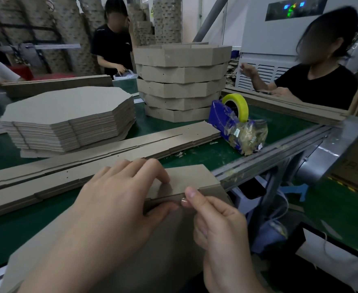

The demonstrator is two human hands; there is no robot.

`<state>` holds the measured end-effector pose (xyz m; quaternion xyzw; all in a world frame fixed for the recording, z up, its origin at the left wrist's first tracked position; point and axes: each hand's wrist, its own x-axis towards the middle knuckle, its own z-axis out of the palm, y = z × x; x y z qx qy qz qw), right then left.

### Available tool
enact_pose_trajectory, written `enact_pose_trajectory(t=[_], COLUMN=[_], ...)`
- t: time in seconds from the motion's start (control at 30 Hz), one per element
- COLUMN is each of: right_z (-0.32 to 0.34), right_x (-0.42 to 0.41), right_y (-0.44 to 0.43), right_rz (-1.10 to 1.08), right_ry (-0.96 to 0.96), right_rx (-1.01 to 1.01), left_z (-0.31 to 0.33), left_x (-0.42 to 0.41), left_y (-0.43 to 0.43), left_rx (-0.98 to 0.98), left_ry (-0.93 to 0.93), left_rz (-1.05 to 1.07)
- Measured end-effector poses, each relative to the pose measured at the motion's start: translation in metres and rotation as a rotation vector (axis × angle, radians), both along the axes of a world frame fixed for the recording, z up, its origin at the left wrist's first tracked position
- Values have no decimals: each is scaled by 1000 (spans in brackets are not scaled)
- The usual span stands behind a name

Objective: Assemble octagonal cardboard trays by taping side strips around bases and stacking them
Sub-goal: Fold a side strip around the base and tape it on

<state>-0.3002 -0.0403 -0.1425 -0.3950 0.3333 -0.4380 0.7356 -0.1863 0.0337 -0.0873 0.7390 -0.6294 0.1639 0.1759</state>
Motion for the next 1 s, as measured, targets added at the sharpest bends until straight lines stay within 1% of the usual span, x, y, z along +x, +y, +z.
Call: enact_pose_trajectory(t=[0.17,0.33,0.4,0.47,0.53,0.63,0.73,0.8,0.9,0.93,1.0], right_z=[-2,-3,-2,-2,-2,1,5,6,2,1,4], right_x=[-7,-14,-15,-15,-14,-13,-16,-19,-22,-24,-31], right_y=[-4,-10,-12,-14,-15,-13,-16,-20,-25,-29,-51], right_rz=[133,344,376,400,421,440,471,500,496,448,245], right_ry=[44,80,100,115,115,122,183,261,386,397,401], right_rx=[-37,-35,-52,-67,-82,-121,-189,-237,-235,-267,-403], left_z=[2,5,6,10,12,6,0,-2,-2,-2,-3], left_x=[5,10,11,8,1,-10,-16,-15,-10,-8,-5], left_y=[5,6,7,8,6,-4,-8,-8,-8,-7,-7], left_rx=[110,182,221,233,202,90,-38,-55,-62,-66,-81], left_ry=[-61,-71,-62,-7,49,35,6,6,1,1,9], left_rz=[-54,13,17,19,59,148,196,203,197,183,147])
